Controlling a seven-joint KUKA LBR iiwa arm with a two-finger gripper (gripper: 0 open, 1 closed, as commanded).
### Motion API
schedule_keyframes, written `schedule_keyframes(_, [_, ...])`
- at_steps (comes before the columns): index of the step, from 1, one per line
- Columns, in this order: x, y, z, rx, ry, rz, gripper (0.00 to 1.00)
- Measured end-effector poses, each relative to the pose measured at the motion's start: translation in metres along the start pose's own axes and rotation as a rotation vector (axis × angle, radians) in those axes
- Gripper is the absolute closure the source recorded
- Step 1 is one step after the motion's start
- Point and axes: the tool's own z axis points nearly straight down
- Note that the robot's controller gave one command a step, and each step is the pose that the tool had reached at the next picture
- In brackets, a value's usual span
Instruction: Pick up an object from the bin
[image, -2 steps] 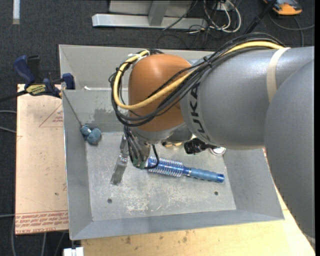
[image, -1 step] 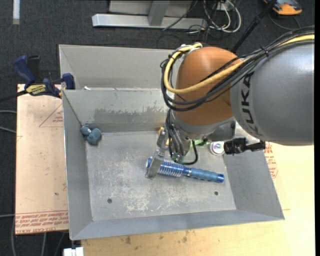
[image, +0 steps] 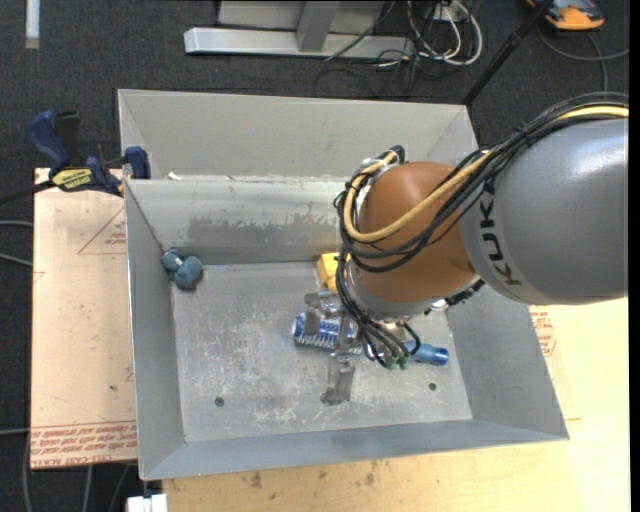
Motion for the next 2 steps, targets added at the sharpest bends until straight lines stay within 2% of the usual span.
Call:
schedule_keyframes(1, [-0.066,-0.052,0.082,0.0,-0.003,0.315,0.0])
schedule_keyframes(2, [-0.073,-0.053,0.106,-0.002,-0.003,0.164,0.0])
